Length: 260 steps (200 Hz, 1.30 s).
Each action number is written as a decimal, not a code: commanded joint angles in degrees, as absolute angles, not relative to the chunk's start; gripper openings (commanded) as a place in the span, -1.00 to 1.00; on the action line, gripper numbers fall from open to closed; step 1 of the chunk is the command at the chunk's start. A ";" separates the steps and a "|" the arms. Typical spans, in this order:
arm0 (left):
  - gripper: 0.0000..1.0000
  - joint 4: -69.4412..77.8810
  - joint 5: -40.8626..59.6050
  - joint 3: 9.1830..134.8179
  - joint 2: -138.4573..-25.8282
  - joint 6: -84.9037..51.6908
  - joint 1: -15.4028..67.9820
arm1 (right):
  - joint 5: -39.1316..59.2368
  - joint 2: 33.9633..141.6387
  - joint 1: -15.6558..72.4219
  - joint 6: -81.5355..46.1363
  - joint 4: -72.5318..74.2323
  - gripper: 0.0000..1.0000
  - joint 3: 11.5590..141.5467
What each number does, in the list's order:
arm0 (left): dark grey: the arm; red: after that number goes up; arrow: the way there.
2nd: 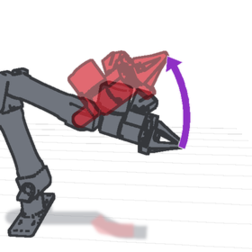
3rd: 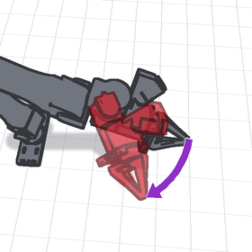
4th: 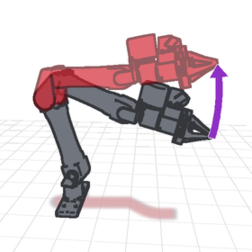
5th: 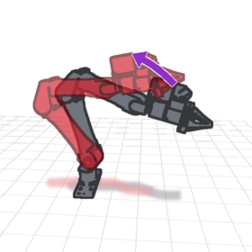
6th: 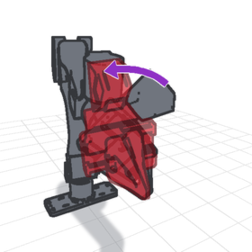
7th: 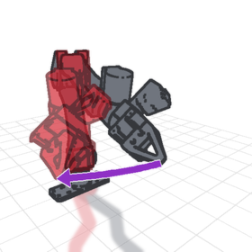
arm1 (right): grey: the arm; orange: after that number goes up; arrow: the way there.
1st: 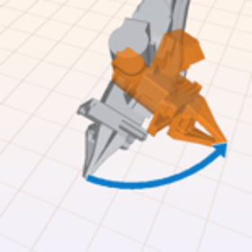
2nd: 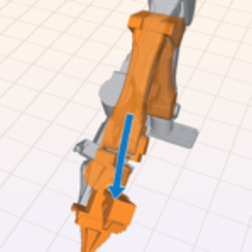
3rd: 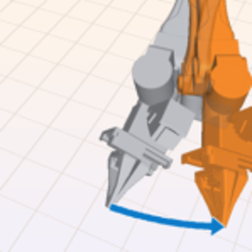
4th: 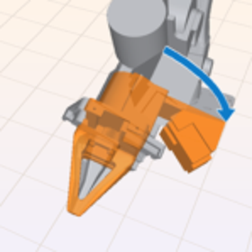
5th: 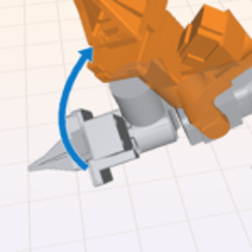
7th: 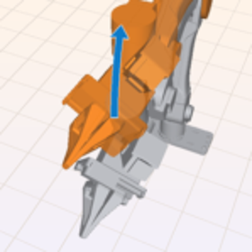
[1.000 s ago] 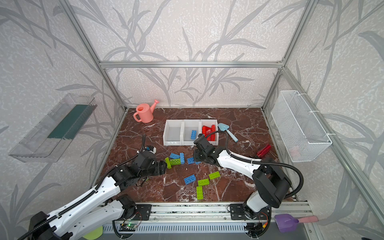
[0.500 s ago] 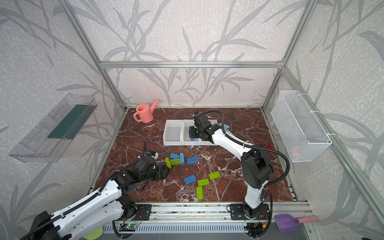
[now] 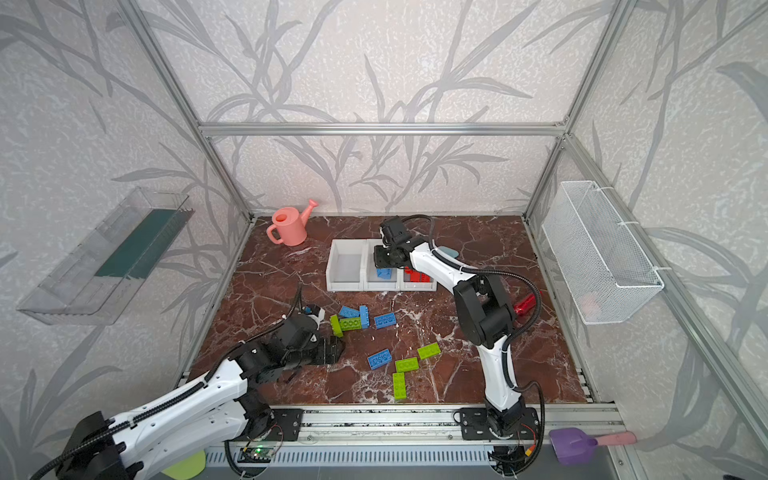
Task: Sort the legos into containers by color
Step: 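Carry the blue brick into the middle compartment with the right gripper and release, then lower the left gripper onto a blue brick while the right gripper withdraws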
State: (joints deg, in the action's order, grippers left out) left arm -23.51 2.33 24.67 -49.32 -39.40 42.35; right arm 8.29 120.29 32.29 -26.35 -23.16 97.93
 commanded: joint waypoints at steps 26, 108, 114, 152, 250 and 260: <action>0.78 -24.69 0.00 26.13 -49.98 -37.82 44.22 | 11.93 118.90 31.06 -25.95 -23.76 0.28 99.43; 0.73 -25.91 -4.90 33.01 -59.72 -35.03 55.82 | 14.95 89.52 28.74 -25.75 -11.27 0.47 73.08; 0.71 -26.09 -5.23 33.79 -60.94 -34.13 56.78 | 15.26 86.80 28.16 -26.37 -10.66 0.47 70.27; 0.69 -26.21 -5.94 35.99 -65.27 -30.10 61.25 | 17.88 71.67 24.01 -29.61 -5.39 0.51 52.79; 0.68 -23.68 -2.47 42.44 -78.48 -22.61 63.27 | 18.82 56.35 19.74 -31.02 1.35 0.61 29.94; 0.67 -23.72 -2.35 43.41 -80.13 -22.25 63.37 | 18.78 56.55 19.64 -31.03 1.39 0.62 29.62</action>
